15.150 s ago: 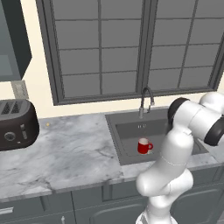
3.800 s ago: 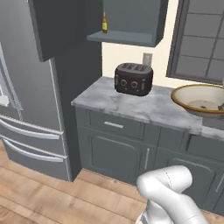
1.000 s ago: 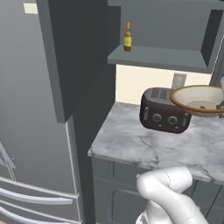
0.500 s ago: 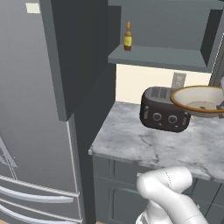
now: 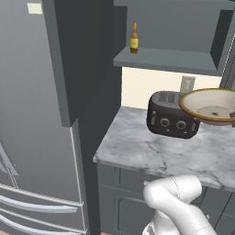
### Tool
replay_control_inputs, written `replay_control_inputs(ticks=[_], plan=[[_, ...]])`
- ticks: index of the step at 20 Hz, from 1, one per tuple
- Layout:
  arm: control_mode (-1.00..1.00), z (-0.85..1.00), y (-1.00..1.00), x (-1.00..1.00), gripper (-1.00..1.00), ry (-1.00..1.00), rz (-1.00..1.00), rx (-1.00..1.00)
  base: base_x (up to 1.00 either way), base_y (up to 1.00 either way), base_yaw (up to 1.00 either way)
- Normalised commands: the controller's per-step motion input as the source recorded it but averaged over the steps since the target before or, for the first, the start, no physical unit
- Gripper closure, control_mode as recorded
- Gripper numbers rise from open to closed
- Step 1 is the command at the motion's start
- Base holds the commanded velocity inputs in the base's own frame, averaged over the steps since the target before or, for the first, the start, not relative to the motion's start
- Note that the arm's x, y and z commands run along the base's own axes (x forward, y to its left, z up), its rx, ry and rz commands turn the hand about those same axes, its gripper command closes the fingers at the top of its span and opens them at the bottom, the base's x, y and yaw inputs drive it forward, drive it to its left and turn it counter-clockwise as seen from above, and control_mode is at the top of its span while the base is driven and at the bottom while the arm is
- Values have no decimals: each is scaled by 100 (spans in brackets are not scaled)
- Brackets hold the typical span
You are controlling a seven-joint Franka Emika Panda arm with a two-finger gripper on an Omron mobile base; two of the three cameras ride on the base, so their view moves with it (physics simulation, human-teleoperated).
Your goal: Pick the mug and place it in the sink. Pick the bowl and place it in the open cabinet and then close the cabinet.
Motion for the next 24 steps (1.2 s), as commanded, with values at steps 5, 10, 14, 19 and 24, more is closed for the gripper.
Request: replay_control_inputs(ticks=[5, 10, 14, 19, 24], plan=[[-100, 4, 36, -64, 100, -13, -2, -5, 0, 0, 0], [-100, 33, 21, -12, 100, -2, -3, -5, 0, 0, 0], [-100, 51, 0, 0, 100, 0, -3, -2, 0, 0, 0], [-100, 48, 0, 0, 100, 0, -4, 0, 0, 0, 0], [-100, 28, 0, 0, 100, 0, -4, 0, 0, 0, 0]])
